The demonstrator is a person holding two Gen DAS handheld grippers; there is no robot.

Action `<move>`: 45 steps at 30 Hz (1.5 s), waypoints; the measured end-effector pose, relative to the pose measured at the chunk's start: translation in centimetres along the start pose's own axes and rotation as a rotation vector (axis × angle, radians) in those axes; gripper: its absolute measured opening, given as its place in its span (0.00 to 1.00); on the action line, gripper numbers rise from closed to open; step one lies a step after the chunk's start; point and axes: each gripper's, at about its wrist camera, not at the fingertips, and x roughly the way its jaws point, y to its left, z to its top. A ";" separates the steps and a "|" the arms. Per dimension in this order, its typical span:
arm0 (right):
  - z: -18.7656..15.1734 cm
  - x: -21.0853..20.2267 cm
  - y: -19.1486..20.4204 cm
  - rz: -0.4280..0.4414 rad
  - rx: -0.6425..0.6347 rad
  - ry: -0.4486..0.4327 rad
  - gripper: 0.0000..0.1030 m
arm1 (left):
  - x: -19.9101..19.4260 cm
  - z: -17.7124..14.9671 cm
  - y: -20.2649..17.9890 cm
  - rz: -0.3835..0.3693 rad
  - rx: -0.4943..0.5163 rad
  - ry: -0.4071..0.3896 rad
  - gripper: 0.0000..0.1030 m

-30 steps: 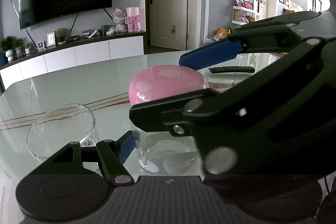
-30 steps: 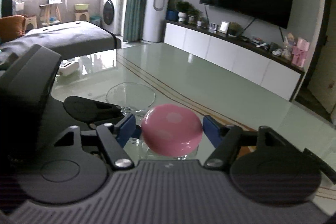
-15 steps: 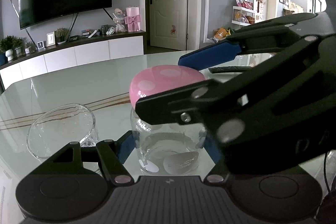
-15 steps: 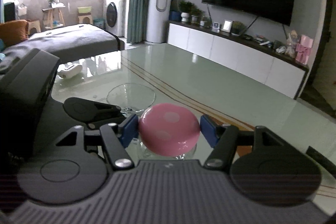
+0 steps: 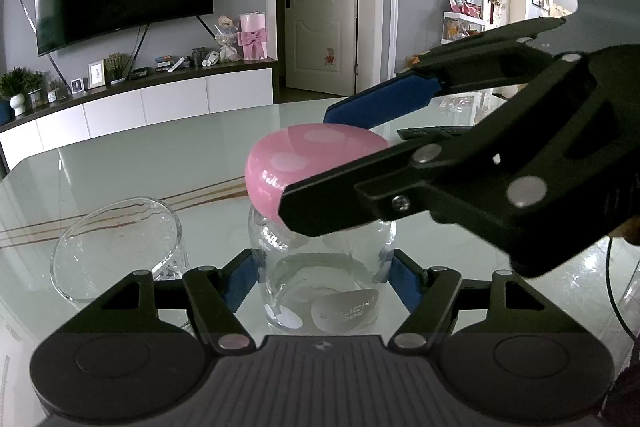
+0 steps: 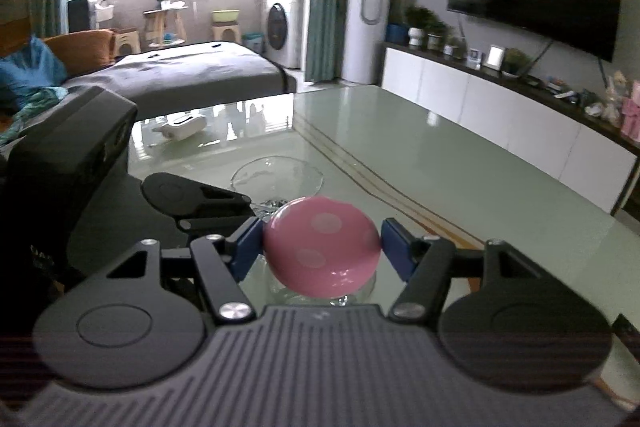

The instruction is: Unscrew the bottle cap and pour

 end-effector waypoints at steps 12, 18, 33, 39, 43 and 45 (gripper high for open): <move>0.1 0.1 -0.9 0.038 0.007 0.002 0.64 | 0.0 0.0 0.1 0.000 0.000 0.000 0.72; -0.1 -0.2 -0.1 -0.047 0.027 -0.022 0.76 | 0.0 0.0 0.1 -0.001 -0.001 0.000 0.72; 0.5 1.5 4.1 -0.311 0.173 -0.004 0.73 | -0.2 -0.1 0.0 -0.001 -0.001 0.001 0.72; 0.3 2.5 4.6 -0.318 0.179 0.018 0.66 | -0.3 -0.2 0.0 -0.002 -0.002 0.001 0.72; 0.2 2.5 4.9 -0.308 0.172 0.022 0.64 | -0.3 -0.2 0.0 -0.003 -0.002 0.001 0.72; 0.1 2.3 4.9 -0.301 0.170 0.021 0.63 | -0.3 -0.2 0.0 -0.004 -0.003 0.001 0.72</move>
